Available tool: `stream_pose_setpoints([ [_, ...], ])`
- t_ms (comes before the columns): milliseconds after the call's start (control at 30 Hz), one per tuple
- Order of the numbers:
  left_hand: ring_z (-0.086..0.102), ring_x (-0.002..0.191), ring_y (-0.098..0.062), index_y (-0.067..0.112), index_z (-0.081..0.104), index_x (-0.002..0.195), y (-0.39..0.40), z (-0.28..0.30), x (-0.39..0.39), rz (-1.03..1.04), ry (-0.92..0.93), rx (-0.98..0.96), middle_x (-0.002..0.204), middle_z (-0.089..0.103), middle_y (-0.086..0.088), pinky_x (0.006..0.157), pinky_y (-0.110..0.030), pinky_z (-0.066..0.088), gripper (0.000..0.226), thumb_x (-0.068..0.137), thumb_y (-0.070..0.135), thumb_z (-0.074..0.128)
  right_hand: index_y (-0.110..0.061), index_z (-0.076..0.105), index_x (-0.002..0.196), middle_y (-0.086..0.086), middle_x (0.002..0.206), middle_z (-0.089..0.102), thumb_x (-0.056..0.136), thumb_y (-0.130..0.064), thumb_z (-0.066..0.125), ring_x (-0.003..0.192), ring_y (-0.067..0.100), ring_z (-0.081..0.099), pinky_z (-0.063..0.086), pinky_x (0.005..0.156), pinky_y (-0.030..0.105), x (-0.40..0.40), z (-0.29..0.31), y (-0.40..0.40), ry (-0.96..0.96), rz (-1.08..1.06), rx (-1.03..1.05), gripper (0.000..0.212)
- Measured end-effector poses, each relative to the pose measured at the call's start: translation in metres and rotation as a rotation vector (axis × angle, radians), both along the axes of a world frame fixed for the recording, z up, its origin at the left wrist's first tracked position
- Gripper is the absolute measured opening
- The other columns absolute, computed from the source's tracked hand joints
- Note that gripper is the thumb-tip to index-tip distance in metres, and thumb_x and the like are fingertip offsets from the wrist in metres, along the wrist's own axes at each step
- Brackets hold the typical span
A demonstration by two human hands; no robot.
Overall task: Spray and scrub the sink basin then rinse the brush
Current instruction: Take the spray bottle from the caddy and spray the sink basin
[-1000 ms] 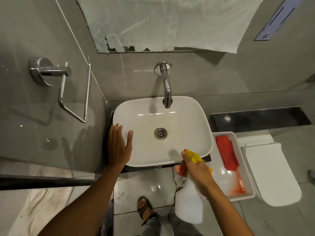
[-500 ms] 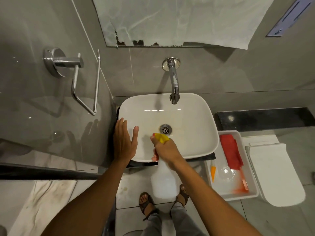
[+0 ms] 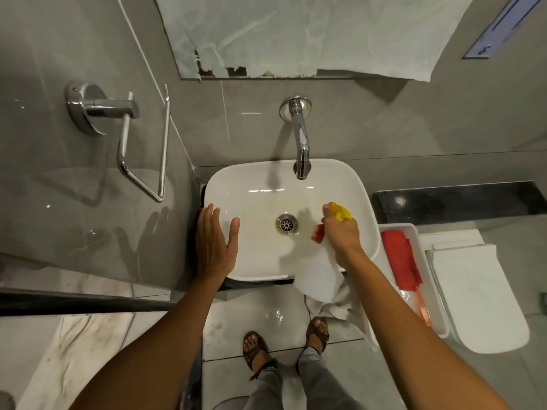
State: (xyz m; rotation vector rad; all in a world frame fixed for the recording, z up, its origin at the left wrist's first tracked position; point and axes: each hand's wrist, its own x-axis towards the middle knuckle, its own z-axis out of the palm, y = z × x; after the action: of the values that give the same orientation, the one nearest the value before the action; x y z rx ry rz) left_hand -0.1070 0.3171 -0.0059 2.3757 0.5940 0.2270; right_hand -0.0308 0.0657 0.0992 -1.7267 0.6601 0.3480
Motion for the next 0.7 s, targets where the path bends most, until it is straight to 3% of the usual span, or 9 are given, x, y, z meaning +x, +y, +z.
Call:
stream_pose_setpoints([
  [67,0.032,0.162,-0.031,0.012,0.043,0.162,0.000,0.001,0.000,0.004,-0.002,0.000,0.174,0.036,-0.008,0.131,-0.051,0.033,0.085,0.103,0.071,0.026,-0.025,0.071,0.080,0.000,0.053,0.070,0.098,-0.046,0.063,0.060,0.028,0.071,0.062,0.088,0.057,-0.006,-0.002,-0.020,0.011,0.009,-0.071,0.029],
  [133,0.033,0.162,-0.031,0.011,0.045,0.160,-0.001,0.002,0.000,0.004,-0.014,0.000,0.174,0.037,-0.009,0.131,-0.051,0.033,0.085,0.103,0.070,0.026,-0.019,0.072,0.094,0.001,0.056,0.074,0.101,-0.042,0.063,0.071,0.034,0.077,0.063,0.089,0.056,-0.016,-0.001,-0.035,0.040,0.011,-0.044,0.026],
  [233,0.032,0.162,-0.031,0.009,0.046,0.159,-0.001,0.004,-0.001,-0.002,-0.021,0.004,0.173,0.038,-0.010,0.131,-0.050,0.032,0.085,0.103,0.070,0.027,-0.021,0.070,0.086,0.003,0.064,0.077,0.100,-0.043,0.063,0.089,0.041,0.078,0.061,0.094,0.056,-0.037,0.000,-0.052,0.070,0.028,-0.067,0.028],
  [300,0.032,0.162,-0.031,0.009,0.047,0.158,-0.001,0.004,-0.001,-0.005,-0.022,0.008,0.173,0.039,-0.010,0.131,-0.049,0.032,0.085,0.103,0.070,0.027,-0.019,0.071,0.077,0.010,0.063,0.073,0.099,-0.046,0.062,0.075,0.035,0.074,0.059,0.094,0.056,-0.056,-0.002,-0.058,0.082,0.068,-0.130,0.035],
  [367,0.033,0.162,-0.032,0.007,0.049,0.157,-0.001,0.005,-0.002,-0.010,-0.028,0.013,0.172,0.041,-0.012,0.131,-0.051,0.032,0.084,0.103,0.068,0.029,-0.018,0.072,0.080,0.014,0.063,0.074,0.100,-0.042,0.064,0.065,0.029,0.071,0.063,0.087,0.053,-0.074,-0.004,-0.056,0.075,0.075,-0.098,0.032],
  [467,0.034,0.161,-0.034,0.005,0.052,0.155,-0.002,0.007,-0.003,-0.014,-0.038,0.025,0.170,0.043,-0.014,0.130,-0.052,0.034,0.083,0.104,0.066,0.031,-0.014,0.074,0.089,0.015,0.078,0.080,0.103,-0.040,0.062,0.070,0.026,0.073,0.064,0.075,0.043,-0.097,-0.007,-0.043,0.054,0.132,-0.016,0.032],
  [600,0.036,0.161,-0.035,0.002,0.054,0.153,-0.003,0.008,-0.004,-0.019,-0.055,0.050,0.168,0.045,-0.016,0.129,-0.052,0.035,0.082,0.104,0.065,0.032,-0.017,0.072,0.089,0.013,0.061,0.066,0.102,-0.036,0.066,0.052,0.023,0.061,0.062,0.063,0.041,-0.114,-0.013,-0.021,0.062,0.193,0.039,0.024],
  [700,0.036,0.160,-0.036,0.001,0.055,0.152,-0.004,0.009,-0.004,-0.018,-0.060,0.055,0.168,0.046,-0.016,0.129,-0.053,0.035,0.082,0.104,0.064,0.033,-0.028,0.073,0.105,0.005,0.066,0.070,0.100,-0.034,0.069,0.061,0.019,0.069,0.066,0.072,0.043,-0.118,-0.015,0.006,0.058,0.203,0.144,0.008],
])
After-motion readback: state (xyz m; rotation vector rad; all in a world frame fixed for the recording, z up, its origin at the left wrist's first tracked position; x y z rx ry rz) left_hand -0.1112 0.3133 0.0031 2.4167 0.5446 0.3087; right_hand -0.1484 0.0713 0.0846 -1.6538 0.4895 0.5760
